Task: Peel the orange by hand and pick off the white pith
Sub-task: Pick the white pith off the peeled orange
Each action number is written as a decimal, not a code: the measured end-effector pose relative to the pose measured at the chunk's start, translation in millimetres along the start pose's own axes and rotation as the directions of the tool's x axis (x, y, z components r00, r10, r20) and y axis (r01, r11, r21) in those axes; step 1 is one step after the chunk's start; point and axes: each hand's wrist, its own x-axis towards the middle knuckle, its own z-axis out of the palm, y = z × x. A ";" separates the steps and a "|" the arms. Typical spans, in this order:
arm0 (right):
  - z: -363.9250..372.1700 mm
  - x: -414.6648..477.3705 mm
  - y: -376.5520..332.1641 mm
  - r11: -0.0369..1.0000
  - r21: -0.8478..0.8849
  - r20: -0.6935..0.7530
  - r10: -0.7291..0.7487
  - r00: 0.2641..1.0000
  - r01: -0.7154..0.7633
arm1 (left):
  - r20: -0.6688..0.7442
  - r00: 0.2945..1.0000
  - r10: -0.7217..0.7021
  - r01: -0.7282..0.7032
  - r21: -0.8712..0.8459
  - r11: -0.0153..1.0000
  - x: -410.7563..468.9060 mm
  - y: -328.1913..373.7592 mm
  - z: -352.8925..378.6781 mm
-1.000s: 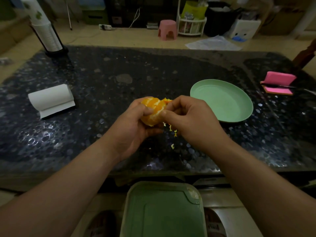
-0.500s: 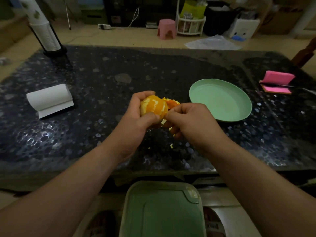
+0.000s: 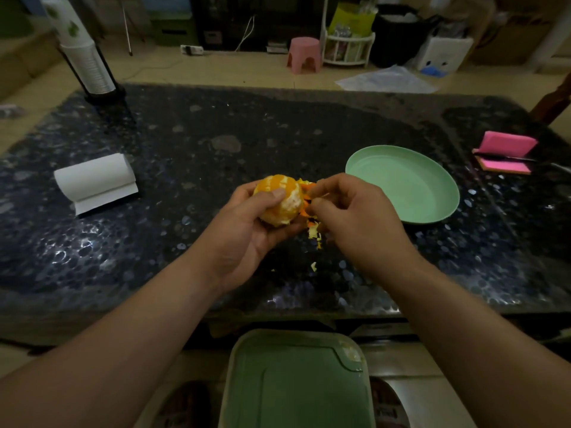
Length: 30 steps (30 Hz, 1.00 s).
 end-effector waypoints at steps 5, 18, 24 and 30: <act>4.2 -3.7 -4.3 0.988 -0.058 0.012 -0.145 0.989 0.146 | 0.024 1.000 0.008 -0.011 0.097 0.995 3.0 1.9 -2.7; 9.5 -6.9 -5.0 0.966 -0.181 0.005 -0.188 0.982 0.185 | 0.025 0.998 0.050 -0.055 0.253 0.966 -2.5 -2.0 2.4; 8.2 -5.1 -2.9 0.964 -0.192 0.019 -0.183 0.983 0.183 | 0.050 0.998 0.046 -0.056 0.210 0.976 0.3 -2.7 -2.2; 0.8 6.8 8.7 0.987 -0.152 -0.037 -0.050 0.998 0.044 | 0.062 0.996 -0.069 0.074 -0.073 0.995 0.1 5.1 -0.3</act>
